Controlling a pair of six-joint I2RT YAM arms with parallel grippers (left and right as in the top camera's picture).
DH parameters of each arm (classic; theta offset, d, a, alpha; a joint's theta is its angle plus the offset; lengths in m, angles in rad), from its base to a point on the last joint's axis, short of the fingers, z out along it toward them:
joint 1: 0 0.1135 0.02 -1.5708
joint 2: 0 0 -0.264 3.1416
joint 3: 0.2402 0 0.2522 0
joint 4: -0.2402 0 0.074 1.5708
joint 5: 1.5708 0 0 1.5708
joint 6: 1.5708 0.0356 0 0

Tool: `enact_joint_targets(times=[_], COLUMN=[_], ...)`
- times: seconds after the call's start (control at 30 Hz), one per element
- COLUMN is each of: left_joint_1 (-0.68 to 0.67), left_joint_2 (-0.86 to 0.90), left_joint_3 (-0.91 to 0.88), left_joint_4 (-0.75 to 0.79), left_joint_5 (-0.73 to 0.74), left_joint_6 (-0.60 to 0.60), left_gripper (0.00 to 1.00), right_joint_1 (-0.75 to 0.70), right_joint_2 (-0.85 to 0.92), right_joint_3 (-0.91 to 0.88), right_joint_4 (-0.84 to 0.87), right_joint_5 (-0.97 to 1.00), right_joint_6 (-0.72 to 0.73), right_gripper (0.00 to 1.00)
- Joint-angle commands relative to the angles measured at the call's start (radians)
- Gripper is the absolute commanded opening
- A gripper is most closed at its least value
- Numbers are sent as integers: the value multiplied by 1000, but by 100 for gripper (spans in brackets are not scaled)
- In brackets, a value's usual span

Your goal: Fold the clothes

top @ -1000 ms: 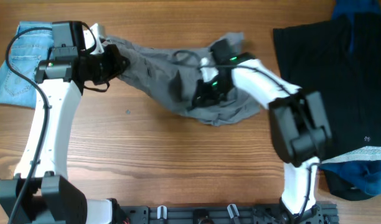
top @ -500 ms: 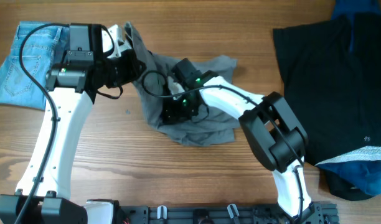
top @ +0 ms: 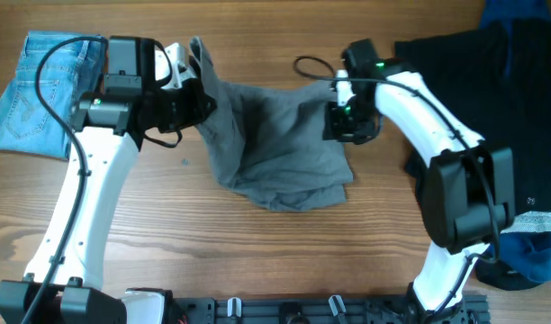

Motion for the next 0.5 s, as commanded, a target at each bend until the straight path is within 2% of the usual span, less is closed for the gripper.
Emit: enact_joint_targets(times=[0.0,0.2,0.47], left_joint_1=[-70,-198,-396], left_joint_2=[-16,24,122], left_joint_3=[15,15,14], left_joint_4=[0,19,179], left_joint_5=[21,21,17], left_joint_6=[22,11,-112], left_gripper=[4,4,4], right_joint_1=[-17,-14,-13], right_joint_2=[6,6,6], right_joint_3=[-83,-208,-264], right_joint_4=[26,98,125], right_joint_5=[56,20,10], right_joint_6=[-17,-8,14], right_gripper=[40,40,40])
